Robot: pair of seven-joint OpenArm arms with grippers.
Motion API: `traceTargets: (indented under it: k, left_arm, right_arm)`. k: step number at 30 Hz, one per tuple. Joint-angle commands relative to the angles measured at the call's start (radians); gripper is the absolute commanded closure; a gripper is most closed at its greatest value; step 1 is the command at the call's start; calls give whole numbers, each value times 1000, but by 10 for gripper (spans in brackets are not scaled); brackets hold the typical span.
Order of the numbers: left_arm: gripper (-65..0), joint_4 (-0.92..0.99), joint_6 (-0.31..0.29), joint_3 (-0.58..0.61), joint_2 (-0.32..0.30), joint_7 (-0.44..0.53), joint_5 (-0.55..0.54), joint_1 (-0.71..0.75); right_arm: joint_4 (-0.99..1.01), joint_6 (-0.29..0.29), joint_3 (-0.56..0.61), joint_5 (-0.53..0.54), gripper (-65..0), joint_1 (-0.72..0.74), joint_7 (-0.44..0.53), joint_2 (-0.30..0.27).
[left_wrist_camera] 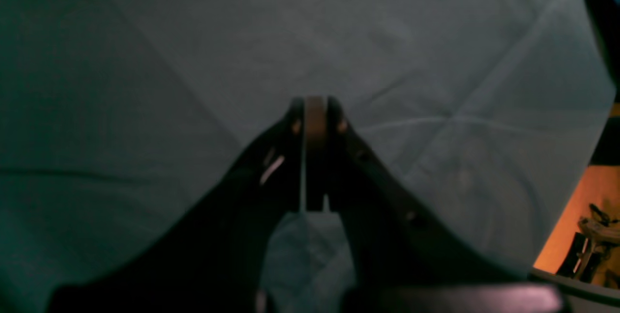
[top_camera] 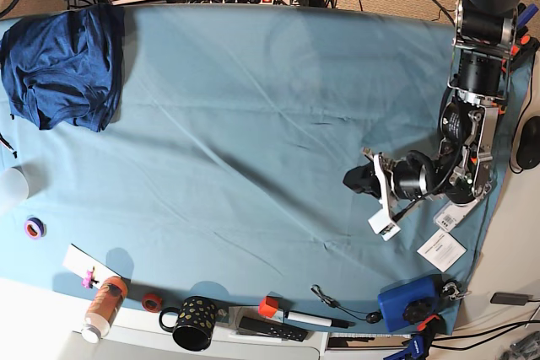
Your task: Layout the t-shirt on the table in an organized manner, then fold the t-shirt properly
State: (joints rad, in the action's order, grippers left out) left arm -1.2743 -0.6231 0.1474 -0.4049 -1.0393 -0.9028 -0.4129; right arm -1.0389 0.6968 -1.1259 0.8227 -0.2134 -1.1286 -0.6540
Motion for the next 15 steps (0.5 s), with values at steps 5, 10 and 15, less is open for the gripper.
traceTargets:
  k: [5,10,15]
  left_arm:
    - [0,-15,-6,-7,-5,19,-27,-29]
    - [0,-15,-6,-7,-5,19,-26,-26]
    - [0,-15,-6,-7,-5,24,-26,-6]
  right_arm:
    - [-15,-50,-20,-67,0,41,117,-38]
    - [-15,1,-110,525,0,117,-220,-39]
    - [-13,1,-99,591,0,107,-268,15]
